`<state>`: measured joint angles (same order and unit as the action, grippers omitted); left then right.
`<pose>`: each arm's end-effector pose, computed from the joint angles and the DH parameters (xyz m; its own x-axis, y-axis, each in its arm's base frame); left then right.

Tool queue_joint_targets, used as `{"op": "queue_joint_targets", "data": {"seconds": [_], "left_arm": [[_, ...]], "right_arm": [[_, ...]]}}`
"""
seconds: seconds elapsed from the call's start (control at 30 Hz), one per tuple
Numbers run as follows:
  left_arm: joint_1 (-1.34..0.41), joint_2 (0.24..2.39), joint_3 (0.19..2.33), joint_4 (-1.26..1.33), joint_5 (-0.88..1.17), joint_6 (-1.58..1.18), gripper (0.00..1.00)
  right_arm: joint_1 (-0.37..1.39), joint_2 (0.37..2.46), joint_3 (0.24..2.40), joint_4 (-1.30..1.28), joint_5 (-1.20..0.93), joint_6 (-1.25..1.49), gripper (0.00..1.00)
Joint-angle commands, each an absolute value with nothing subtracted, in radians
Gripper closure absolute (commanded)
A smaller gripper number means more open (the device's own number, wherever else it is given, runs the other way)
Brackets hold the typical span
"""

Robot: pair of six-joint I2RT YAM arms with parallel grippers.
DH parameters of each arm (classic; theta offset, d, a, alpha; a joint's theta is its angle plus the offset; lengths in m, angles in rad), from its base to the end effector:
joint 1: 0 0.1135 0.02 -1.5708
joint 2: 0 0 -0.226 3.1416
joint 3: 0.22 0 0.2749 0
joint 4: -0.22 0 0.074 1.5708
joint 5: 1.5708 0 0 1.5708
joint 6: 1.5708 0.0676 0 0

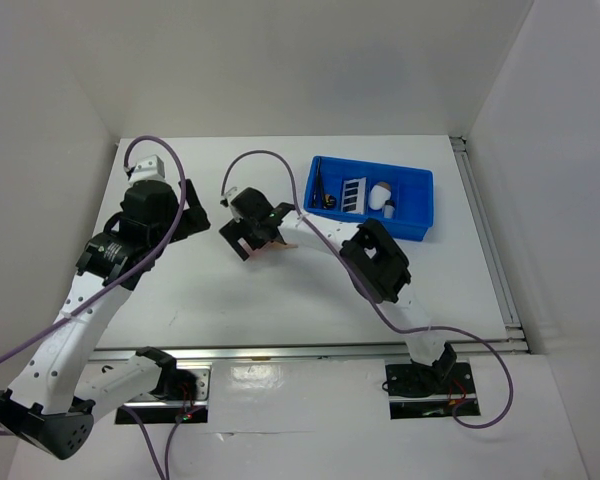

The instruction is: Organize the makeup

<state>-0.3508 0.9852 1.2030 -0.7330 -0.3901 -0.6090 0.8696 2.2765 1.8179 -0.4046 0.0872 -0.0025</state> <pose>0.2557 -0.0662 0.3511 -0.3836 -0.4230 -0.8209 -0.2589 0.9025 -0.3441 0.3436 0.3978 0.1131 -0.4884 -0.5823 -0.6498 -0.7259 0.6845 -0.0678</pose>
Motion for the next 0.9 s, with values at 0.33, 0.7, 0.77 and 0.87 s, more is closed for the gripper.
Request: {"op": "queue_joint_targets", "data": {"seconds": [0.33, 0.7, 0.77, 0.87], "left_arm": [[-0.356, 0.959, 1.235, -0.726, -0.422, -0.618, 0.00], [-0.356, 0.959, 1.235, -0.726, -0.422, -0.618, 0.00], [-0.356, 0.959, 1.235, -0.726, -0.422, -0.618, 0.00], [-0.356, 0.959, 1.244, -0.716, -0.422, -0.609, 0.00]], "right_arm": [[0.854, 2.345, 1.887, -0.397, 0.052, -0.029, 0.00], [0.854, 2.281, 1.848, -0.370, 0.110, -0.029, 0.28], [0.854, 2.281, 1.873, -0.380, 0.121, -0.020, 0.30], [0.854, 2.249, 1.914, -0.400, 0.143, -0.020, 0.33]]}}
